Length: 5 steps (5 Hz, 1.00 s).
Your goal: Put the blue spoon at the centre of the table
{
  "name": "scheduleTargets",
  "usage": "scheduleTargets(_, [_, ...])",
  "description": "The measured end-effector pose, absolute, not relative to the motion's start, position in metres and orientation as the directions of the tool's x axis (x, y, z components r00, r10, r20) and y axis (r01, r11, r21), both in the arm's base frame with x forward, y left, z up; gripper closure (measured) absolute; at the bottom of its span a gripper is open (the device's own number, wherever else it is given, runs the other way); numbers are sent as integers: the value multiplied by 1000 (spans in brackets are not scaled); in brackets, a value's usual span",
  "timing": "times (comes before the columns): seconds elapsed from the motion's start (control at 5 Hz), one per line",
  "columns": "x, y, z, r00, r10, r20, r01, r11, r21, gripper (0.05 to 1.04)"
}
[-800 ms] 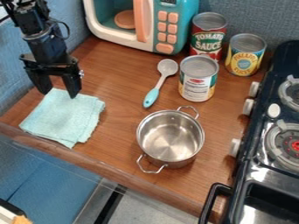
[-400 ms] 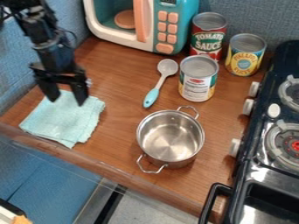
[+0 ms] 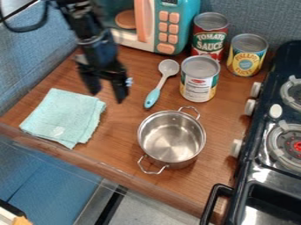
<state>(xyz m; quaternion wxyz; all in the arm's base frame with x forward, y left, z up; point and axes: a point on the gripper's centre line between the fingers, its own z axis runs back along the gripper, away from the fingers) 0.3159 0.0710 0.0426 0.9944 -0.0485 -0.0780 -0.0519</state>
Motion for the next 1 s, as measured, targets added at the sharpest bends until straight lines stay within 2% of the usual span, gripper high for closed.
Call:
scheduleTargets(0.4, [347, 42, 51, 970, -124, 211, 136, 990, -48, 84])
scheduleTargets(1.0, [372, 31, 15, 988, -77, 133, 82, 996, -40, 85])
